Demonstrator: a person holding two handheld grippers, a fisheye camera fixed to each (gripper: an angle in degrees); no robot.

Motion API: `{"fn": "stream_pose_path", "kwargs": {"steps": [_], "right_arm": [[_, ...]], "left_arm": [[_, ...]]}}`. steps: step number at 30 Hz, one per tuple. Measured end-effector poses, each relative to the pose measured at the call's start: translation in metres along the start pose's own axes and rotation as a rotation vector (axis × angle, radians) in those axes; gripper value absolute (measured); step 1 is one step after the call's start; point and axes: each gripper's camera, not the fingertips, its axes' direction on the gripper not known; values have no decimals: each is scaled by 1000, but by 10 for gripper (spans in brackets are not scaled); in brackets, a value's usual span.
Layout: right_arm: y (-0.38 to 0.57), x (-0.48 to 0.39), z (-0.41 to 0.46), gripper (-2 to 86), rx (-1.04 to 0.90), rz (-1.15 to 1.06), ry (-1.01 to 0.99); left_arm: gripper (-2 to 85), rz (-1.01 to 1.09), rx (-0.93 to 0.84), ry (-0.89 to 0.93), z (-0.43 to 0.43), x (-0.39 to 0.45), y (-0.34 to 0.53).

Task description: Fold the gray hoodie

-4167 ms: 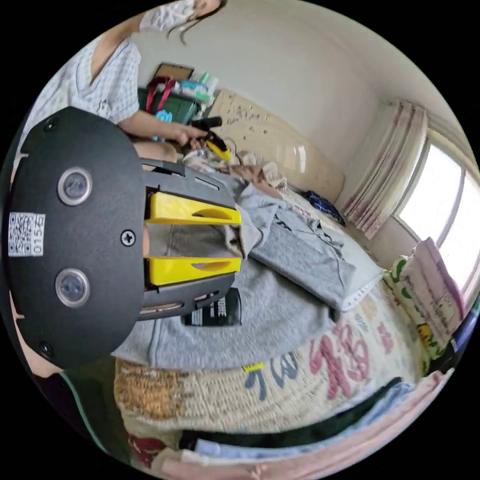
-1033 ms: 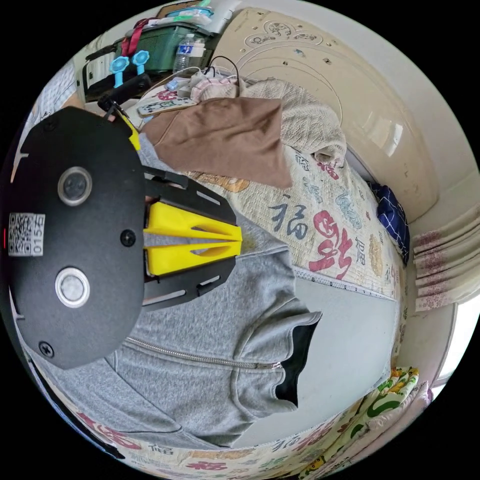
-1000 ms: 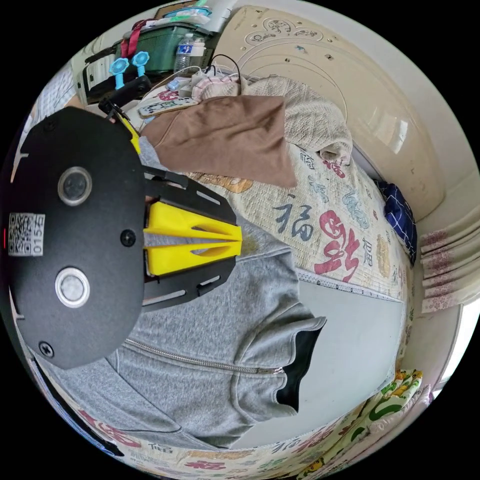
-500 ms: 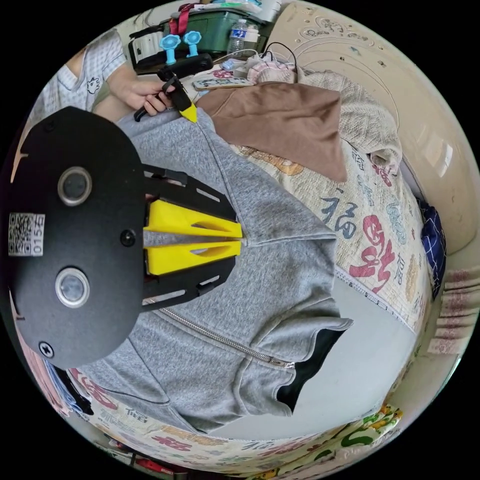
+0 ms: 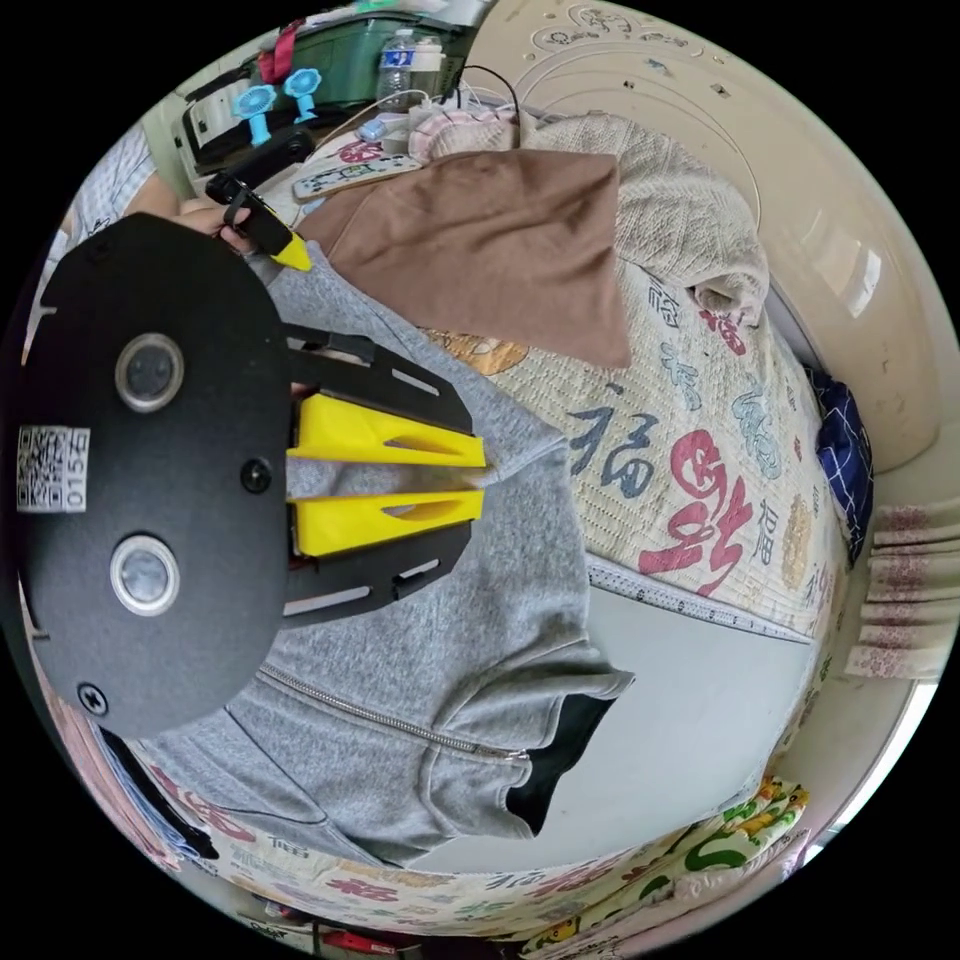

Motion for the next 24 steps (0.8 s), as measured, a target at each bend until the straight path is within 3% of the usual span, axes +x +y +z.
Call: {"fn": "stream_pose_path", "kwargs": {"steps": [6, 11, 15, 18, 20, 24], "right_arm": [[106, 72, -128, 61, 93, -20, -133], [298, 170, -243, 51, 158, 31, -176], [412, 230, -280, 54, 228, 157, -258], [458, 245, -285, 73, 197, 188, -246], [468, 244, -284, 85, 182, 163, -269], [461, 237, -285, 93, 165, 120, -365]], "left_arm": [[47, 33, -41, -6, -3, 31, -16], [59, 98, -122, 1, -6, 69, -13], [68, 200, -180, -46, -11, 121, 15], [65, 371, -161, 6, -21, 192, 48], [60, 639, -289, 128, 1, 271, 70], [81, 985, -550, 196, 57, 368, 121]]}}
